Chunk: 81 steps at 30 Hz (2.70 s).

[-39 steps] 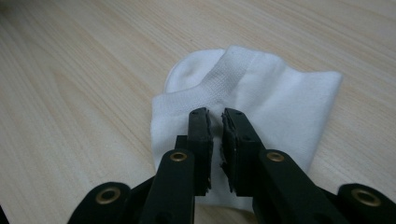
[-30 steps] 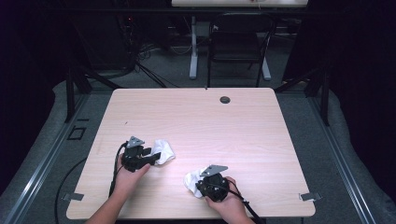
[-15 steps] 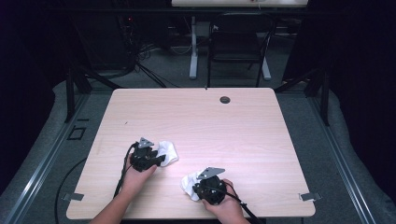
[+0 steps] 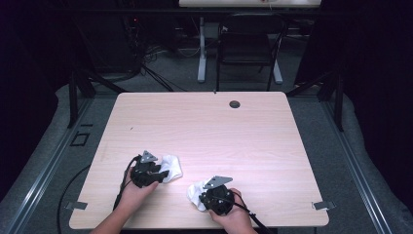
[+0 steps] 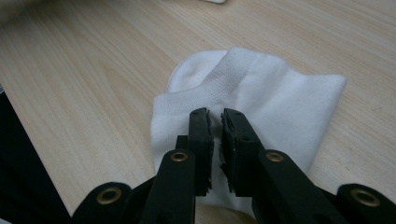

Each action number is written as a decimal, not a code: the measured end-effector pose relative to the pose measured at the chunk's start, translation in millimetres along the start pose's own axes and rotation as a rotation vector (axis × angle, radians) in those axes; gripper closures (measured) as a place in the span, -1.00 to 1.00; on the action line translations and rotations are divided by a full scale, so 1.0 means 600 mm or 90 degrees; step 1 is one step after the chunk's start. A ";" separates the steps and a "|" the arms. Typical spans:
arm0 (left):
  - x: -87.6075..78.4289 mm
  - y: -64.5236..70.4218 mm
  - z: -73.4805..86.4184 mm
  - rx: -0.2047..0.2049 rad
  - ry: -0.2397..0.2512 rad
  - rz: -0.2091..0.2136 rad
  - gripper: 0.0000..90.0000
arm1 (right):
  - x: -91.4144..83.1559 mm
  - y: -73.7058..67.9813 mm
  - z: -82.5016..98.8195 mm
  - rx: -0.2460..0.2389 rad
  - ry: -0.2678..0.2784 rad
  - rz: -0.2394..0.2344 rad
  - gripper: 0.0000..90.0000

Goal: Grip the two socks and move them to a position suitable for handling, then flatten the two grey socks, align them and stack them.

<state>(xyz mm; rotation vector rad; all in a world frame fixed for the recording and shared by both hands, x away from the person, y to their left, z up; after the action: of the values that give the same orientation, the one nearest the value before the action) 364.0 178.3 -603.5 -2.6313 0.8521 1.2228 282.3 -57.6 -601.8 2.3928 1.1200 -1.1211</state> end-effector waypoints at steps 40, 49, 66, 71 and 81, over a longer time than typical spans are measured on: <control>0.055 0.019 -0.044 -0.017 0.051 0.042 0.21 | 0.013 -0.033 -0.008 -0.023 0.003 -0.046 0.82; 0.009 0.022 -0.049 -0.044 0.092 0.037 0.04 | -0.006 -0.024 -0.022 0.003 0.056 -0.042 0.63; -0.048 0.079 0.005 -0.020 0.062 0.114 0.24 | -0.003 -0.053 -0.031 -0.029 0.054 -0.036 0.43; -0.046 0.090 0.013 -0.011 0.043 0.120 0.32 | 0.007 -0.063 -0.029 -0.043 0.052 -0.039 0.41; -0.036 0.105 0.024 0.008 0.014 0.127 0.43 | 0.020 -0.077 -0.029 -0.076 0.036 -0.046 0.51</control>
<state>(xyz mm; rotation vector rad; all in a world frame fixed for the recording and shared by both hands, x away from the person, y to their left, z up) 309.2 140.1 -589.4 -2.6058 1.1452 1.2301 262.4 -11.2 -595.7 2.3217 1.2637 -0.9842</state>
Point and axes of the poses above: each handheld gripper's, and its own axes: x roughly forward along the jaws, z roughly out of its underside, y roughly to its right, the point moved 4 cm from there along x, roughly forward along the jaws, and after that the axes turned 4 degrees about -x, right-handed, at the moved point
